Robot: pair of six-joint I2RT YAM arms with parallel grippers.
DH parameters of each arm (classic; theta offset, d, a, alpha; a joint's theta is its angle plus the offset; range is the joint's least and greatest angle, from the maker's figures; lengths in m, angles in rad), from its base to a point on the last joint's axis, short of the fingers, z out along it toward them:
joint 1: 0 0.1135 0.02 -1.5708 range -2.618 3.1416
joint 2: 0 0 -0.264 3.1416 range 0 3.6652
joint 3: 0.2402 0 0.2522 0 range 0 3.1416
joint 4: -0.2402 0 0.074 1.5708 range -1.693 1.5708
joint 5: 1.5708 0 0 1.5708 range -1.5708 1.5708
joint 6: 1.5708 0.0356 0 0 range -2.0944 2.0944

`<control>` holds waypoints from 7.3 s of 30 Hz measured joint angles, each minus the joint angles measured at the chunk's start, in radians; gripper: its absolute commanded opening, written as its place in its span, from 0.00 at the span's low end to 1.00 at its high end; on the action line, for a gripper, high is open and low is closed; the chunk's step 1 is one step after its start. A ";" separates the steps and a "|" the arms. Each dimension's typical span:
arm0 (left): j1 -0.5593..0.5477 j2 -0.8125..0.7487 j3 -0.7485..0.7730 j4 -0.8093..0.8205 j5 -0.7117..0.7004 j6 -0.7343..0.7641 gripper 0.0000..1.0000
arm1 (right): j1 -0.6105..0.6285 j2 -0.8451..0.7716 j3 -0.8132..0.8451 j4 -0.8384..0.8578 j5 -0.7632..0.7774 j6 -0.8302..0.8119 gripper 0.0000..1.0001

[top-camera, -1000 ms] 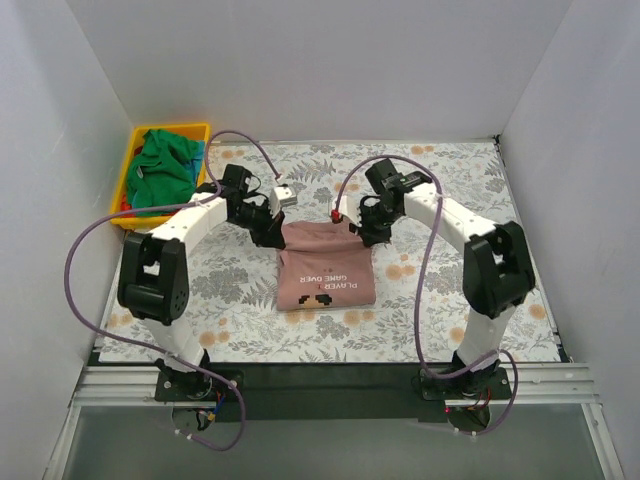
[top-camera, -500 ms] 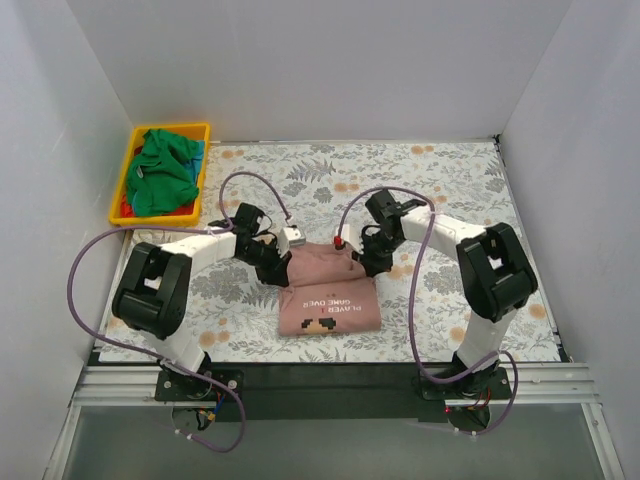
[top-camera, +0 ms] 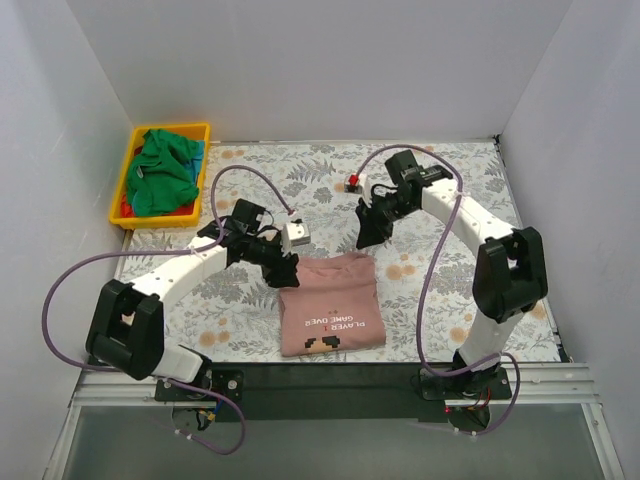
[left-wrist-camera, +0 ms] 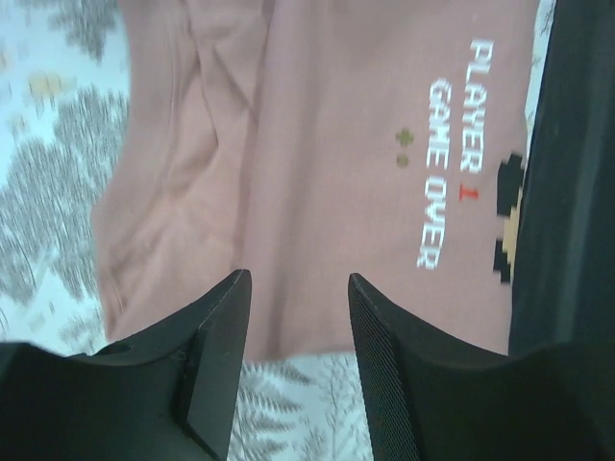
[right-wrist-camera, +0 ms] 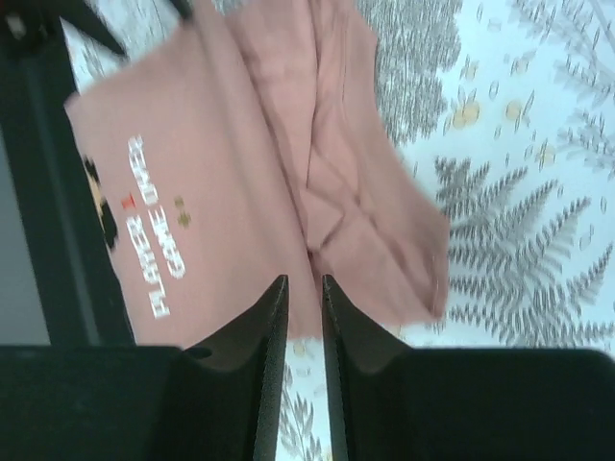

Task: Fold and stack the t-shirts
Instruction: Fold the tshirt

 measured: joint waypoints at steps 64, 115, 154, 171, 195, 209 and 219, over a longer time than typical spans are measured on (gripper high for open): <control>-0.183 0.236 0.117 0.471 -0.249 0.138 0.00 | 0.057 0.642 0.206 0.079 -0.413 0.216 0.10; 0.137 0.183 0.032 0.258 -0.202 -0.731 0.44 | -0.134 0.256 -0.001 0.023 -0.087 0.400 0.46; 0.137 0.248 0.021 0.260 -0.183 -0.773 0.43 | -0.086 0.291 -0.052 0.038 -0.008 0.430 0.43; 0.158 0.244 0.016 0.275 -0.176 -0.784 0.00 | -0.104 0.291 0.022 0.037 0.037 0.430 0.01; 0.233 0.192 0.010 0.300 -0.195 -0.752 0.26 | -0.137 0.255 0.101 0.079 0.191 0.387 0.43; 0.233 0.301 0.050 0.444 0.000 -0.906 0.29 | -0.101 0.352 0.138 0.127 -0.148 0.443 0.28; 0.267 0.603 0.295 0.418 0.043 -0.921 0.32 | -0.143 0.523 0.335 0.170 -0.087 0.513 0.67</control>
